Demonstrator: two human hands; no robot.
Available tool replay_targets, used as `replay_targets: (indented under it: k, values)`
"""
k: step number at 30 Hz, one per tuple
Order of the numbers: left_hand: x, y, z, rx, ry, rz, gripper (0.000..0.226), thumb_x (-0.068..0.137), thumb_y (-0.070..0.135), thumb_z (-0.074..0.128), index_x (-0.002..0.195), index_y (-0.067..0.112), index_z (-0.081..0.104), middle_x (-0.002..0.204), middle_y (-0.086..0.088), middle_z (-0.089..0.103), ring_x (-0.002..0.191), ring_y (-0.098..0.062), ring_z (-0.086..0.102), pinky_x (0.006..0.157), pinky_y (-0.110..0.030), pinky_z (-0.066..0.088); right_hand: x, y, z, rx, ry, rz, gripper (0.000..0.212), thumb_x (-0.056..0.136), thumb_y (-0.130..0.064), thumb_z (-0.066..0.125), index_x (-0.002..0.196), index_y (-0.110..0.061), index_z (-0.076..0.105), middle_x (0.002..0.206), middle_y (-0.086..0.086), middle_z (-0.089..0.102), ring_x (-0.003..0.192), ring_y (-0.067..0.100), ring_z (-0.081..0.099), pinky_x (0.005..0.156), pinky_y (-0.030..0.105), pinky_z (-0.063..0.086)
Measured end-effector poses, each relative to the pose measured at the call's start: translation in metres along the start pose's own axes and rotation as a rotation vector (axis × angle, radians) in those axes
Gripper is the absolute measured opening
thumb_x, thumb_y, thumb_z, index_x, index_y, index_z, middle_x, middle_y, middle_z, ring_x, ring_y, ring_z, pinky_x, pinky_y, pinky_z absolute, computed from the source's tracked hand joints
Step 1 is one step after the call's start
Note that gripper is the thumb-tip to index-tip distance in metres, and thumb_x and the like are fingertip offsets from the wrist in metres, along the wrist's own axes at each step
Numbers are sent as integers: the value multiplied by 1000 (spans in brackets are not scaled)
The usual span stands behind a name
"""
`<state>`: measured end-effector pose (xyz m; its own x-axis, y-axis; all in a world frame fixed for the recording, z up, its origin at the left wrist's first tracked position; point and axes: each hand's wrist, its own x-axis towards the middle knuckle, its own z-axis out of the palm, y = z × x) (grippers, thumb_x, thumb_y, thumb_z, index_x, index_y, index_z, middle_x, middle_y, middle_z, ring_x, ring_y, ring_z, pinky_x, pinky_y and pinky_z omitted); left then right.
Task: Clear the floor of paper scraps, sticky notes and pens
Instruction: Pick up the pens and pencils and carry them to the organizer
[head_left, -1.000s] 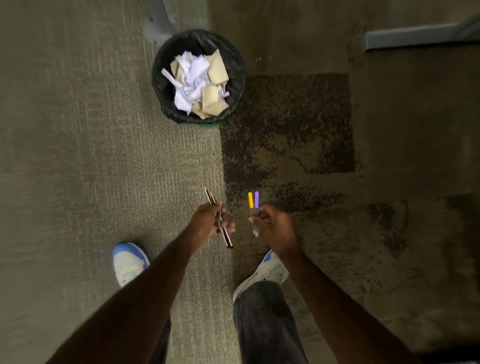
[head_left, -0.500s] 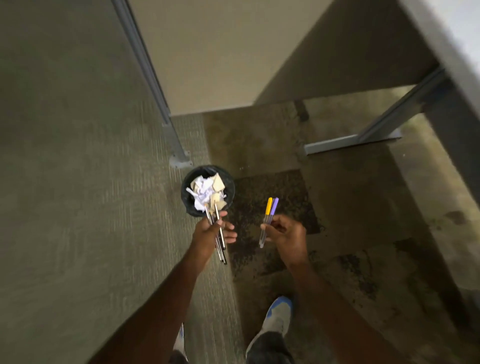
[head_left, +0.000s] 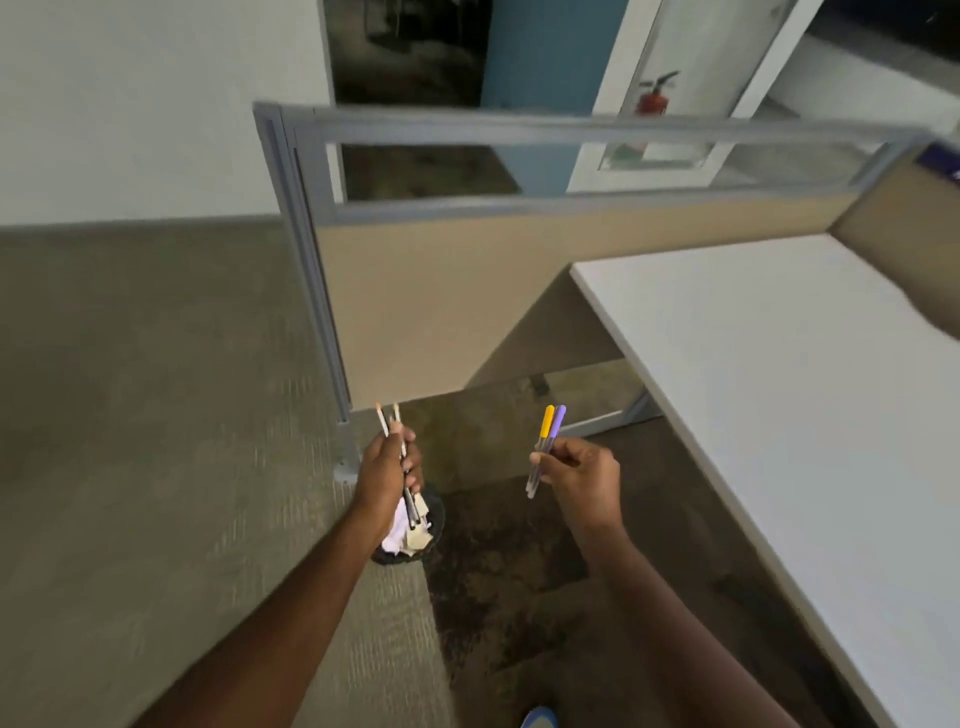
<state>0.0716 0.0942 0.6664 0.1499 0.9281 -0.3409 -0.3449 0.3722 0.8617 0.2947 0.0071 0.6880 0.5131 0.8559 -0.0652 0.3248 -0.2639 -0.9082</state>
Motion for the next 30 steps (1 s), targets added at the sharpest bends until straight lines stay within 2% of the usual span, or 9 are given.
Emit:
replay_targets:
  k: [2,5,9,12,15,17,20,25,30]
  values:
    - [-8,35,23,31,-55,62,23,105,16,36,84,13,45,53,1,33,33,-6,33,36,-18,31,-6,-32,-18,-14,58,-17,14,74,-36,78,81,-24,77,63,-6,72,55,9,66,55,37,57]
    - [-24,77,56,58,-152,142,20,104,11,38,91,11,52,56,-3,35,35,-9,38,37,-22,37,-26,-75,-45,10,150,-25,14,75,-35,77,78,-21,76,66,1,74,62,26,71,56,47,59]
    - [-52,115,101,56,-284,190,19,105,17,40,90,9,51,52,0,44,37,-13,41,41,-24,40,-66,-125,-85,52,311,-59,6,79,-30,76,75,-26,75,59,-2,70,49,4,60,43,24,47]
    - [-71,129,136,73,-361,218,19,105,19,39,93,9,50,58,-7,49,40,-19,48,51,-31,45,-86,-148,-114,53,410,-103,15,81,-21,78,68,-25,74,59,-5,69,49,5,61,42,15,43]
    - [-88,136,169,82,-450,258,19,105,18,38,95,8,49,65,-12,53,45,-22,56,59,-36,51,-97,-158,-145,43,481,-120,17,81,-17,80,69,-27,74,64,-7,71,58,15,66,48,23,51]
    - [-99,133,195,86,-482,269,18,105,19,38,95,9,49,67,-12,55,47,-23,59,58,-35,55,-102,-157,-167,35,522,-126,17,80,-15,82,70,-26,75,65,-6,72,61,18,68,55,32,55]
    - [-115,125,237,61,-528,249,20,106,20,37,92,11,49,66,-11,54,50,-23,61,59,-34,58,-107,-148,-199,53,564,-135,9,78,-14,84,77,-18,76,70,-2,75,67,26,71,67,45,61]
    - [-143,101,316,87,-663,209,20,104,23,40,95,11,53,69,-8,60,63,-26,71,69,-38,62,-109,-124,-264,73,657,-152,9,78,-15,84,79,-19,76,72,-10,74,67,15,73,71,41,64]
    - [-176,72,403,135,-792,214,23,103,25,47,91,9,59,71,-14,67,72,-35,72,69,-39,61,-113,-92,-346,69,741,-148,8,79,-15,83,78,-20,76,71,-5,75,67,19,72,71,48,62]
